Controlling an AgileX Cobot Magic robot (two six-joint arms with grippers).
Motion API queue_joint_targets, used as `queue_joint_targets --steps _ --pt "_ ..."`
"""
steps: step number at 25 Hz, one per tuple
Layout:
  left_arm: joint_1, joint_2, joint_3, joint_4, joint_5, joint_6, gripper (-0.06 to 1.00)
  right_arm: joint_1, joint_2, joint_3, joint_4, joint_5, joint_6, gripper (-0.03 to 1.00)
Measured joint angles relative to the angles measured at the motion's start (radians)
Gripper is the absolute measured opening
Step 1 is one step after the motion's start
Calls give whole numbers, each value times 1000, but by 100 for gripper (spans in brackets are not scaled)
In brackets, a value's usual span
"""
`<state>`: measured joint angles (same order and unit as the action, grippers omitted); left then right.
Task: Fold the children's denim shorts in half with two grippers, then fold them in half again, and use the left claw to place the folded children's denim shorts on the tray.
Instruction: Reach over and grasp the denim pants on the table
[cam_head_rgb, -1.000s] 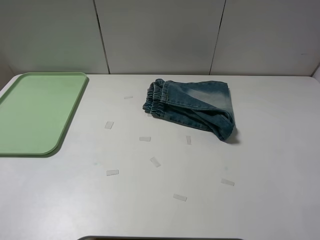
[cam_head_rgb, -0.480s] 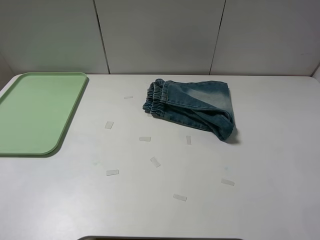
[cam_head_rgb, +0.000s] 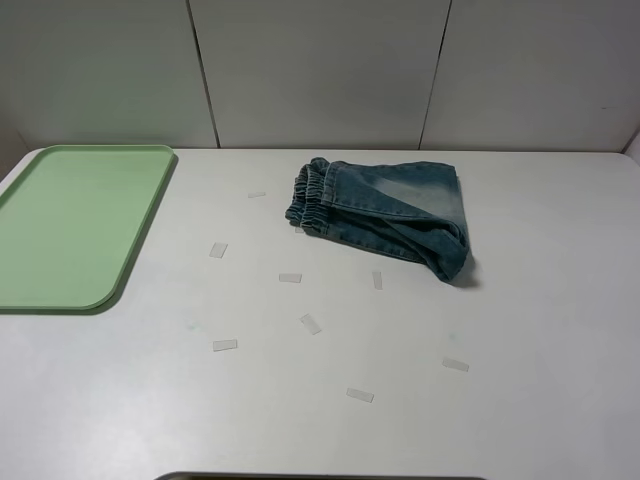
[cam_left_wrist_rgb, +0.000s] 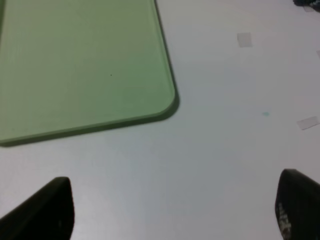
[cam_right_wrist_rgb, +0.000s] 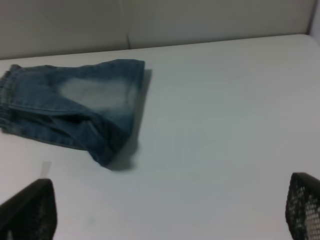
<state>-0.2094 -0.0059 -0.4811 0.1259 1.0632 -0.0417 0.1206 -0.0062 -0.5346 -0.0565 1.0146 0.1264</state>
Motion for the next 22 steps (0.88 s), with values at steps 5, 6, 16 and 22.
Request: queue_joint_targets --steps 5,6,16,22 --pt "0 0 0 0 0 0 80 0 0 4 -29 -2 -32 69" --pt "0 0 0 0 0 0 80 0 0 11 -33 -1 -41 69" --pt "0 0 0 0 0 0 80 0 0 40 -9 4 -113 69" --pt "0 0 0 0 0 0 80 0 0 40 -8 4 -118 69"
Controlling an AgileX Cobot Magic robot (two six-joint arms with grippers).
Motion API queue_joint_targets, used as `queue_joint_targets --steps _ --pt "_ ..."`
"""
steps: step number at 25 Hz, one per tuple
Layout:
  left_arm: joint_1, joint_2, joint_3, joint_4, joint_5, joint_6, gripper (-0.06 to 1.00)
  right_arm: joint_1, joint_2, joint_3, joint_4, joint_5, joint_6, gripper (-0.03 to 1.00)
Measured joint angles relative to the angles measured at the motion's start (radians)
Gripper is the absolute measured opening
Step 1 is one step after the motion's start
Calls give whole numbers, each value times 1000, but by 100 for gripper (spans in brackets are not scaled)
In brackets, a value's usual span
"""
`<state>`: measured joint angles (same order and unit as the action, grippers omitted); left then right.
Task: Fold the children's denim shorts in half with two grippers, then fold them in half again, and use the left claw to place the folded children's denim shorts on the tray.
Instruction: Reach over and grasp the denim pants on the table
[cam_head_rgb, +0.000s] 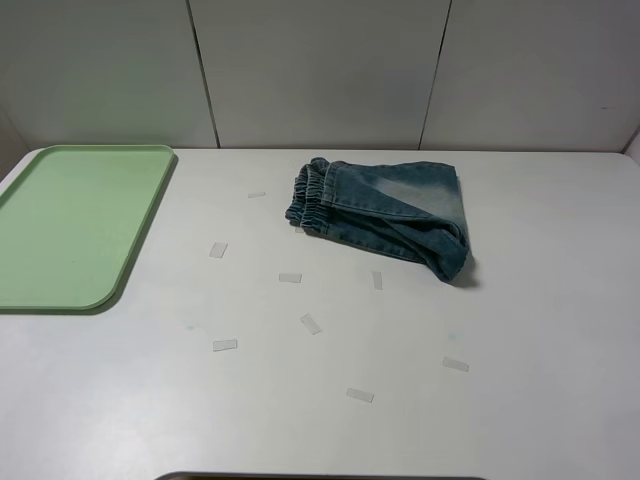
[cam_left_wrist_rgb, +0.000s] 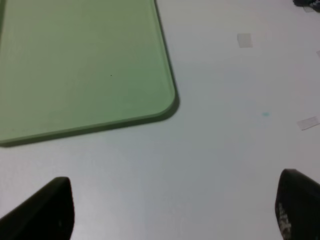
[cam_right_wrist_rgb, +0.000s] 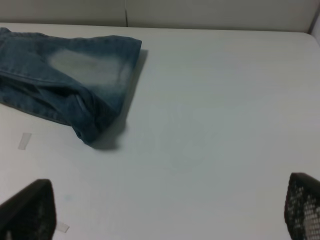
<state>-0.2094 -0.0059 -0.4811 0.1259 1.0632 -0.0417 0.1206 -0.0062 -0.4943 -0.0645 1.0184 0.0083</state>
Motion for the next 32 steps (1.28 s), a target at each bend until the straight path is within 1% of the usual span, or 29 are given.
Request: queue_joint_targets --steps 6,11,20,24,26,28,32 --pt "-1 0 0 0 0 0 80 0 0 0 0 0 0 69" --pt "-21 0 0 0 0 0 80 0 0 0 0 0 0 69" --pt "-21 0 1 1 0 0 80 0 0 0 2 0 -1 69" --pt "-21 6 -1 -11 -5 0 80 0 0 0 2 0 -2 69" --pt "-21 42 -10 -19 -33 0 80 0 0 0 2 0 -2 69" --pt "-21 105 -17 -39 -88 0 80 0 0 0 2 0 -2 69" --pt "-21 271 -24 -101 -179 19 80 0 0 0 3 0 -2 69"
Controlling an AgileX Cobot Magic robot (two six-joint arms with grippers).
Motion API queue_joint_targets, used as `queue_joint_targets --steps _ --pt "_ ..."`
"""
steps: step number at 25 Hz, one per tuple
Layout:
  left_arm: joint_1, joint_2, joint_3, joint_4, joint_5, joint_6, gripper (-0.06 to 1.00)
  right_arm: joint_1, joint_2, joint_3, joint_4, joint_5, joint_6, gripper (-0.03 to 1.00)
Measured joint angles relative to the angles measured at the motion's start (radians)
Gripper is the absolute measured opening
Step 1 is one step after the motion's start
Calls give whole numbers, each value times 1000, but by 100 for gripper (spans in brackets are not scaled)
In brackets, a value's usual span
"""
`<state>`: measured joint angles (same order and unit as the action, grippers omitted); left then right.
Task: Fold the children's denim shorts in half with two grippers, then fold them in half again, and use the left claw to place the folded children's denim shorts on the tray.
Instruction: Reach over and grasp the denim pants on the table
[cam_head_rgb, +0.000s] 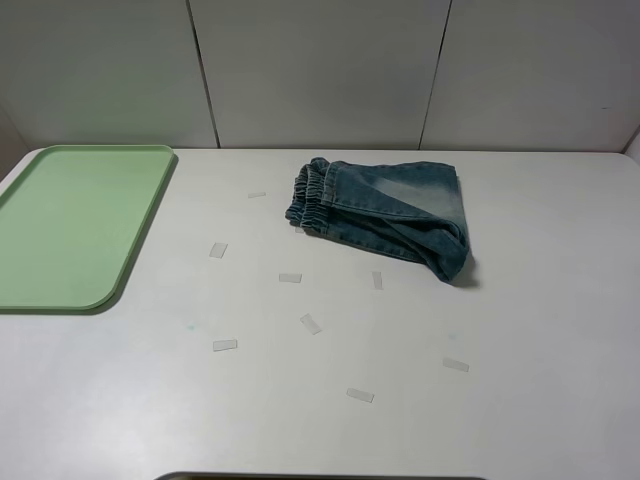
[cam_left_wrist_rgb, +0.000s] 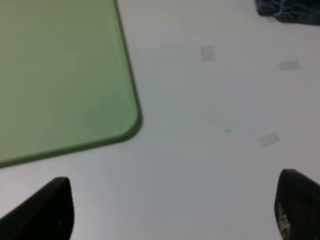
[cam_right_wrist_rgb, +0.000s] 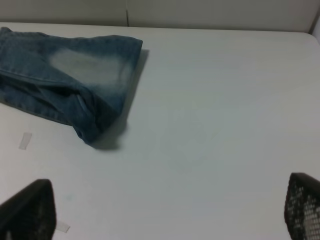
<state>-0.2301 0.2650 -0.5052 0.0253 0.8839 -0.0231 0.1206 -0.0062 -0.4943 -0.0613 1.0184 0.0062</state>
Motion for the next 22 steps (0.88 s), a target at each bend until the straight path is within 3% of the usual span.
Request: queue_joint_targets --steps 6,14,19,22 --pt "0 280 -3 -175 -117 113 80 0 0 0 0 0 0 69" --pt "0 605 -46 -592 -369 453 80 0 0 0 0 0 0 69" --pt "0 787 -123 -857 -404 668 80 0 0 0 0 0 0 69" --pt "0 891 -181 -975 -398 777 80 0 0 0 0 0 0 69"
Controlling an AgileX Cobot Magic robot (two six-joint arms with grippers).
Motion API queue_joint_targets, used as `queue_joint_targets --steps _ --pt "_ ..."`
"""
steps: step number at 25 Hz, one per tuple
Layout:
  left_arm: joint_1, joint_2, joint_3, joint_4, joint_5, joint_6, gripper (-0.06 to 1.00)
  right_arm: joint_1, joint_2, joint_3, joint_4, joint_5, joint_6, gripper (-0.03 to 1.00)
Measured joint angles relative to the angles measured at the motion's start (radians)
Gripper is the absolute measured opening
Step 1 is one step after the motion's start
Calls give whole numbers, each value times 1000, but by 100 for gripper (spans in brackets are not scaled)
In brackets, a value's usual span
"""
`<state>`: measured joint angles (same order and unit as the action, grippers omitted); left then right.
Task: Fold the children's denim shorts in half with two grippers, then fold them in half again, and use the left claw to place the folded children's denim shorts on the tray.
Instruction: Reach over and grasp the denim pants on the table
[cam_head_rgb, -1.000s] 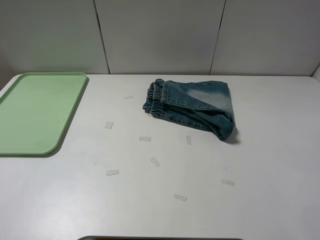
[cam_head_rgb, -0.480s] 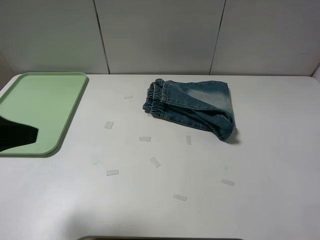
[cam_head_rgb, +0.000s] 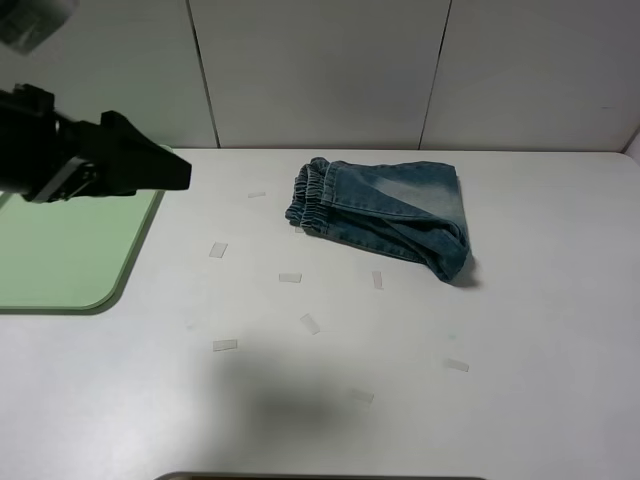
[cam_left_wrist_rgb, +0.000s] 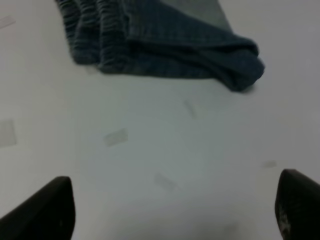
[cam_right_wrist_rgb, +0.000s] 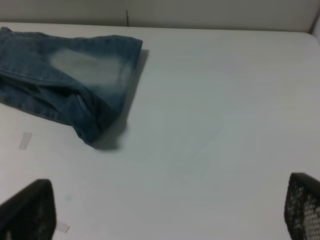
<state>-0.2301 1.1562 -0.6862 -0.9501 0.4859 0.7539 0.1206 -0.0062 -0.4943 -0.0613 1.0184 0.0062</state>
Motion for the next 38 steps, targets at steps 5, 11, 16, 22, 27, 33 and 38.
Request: queue_joint_targets --steps 5,11,16,22,27,33,38 --pt "0 129 -87 -132 19 130 79 0 0 0 0 0 0 69" --pt "0 276 -172 -270 58 236 79 0 0 0 0 0 0 69" --pt "0 408 -221 -412 87 336 79 0 0 0 0 0 0 69" --pt "0 584 -295 -576 119 461 79 0 0 0 0 0 0 69" --pt "7 718 -395 -617 160 503 79 0 0 0 0 0 0 69" --pt "25 848 -515 -618 176 505 79 0 0 0 0 0 0 69" --pt "35 908 -571 -522 126 491 79 0 0 0 0 -1 0 69"
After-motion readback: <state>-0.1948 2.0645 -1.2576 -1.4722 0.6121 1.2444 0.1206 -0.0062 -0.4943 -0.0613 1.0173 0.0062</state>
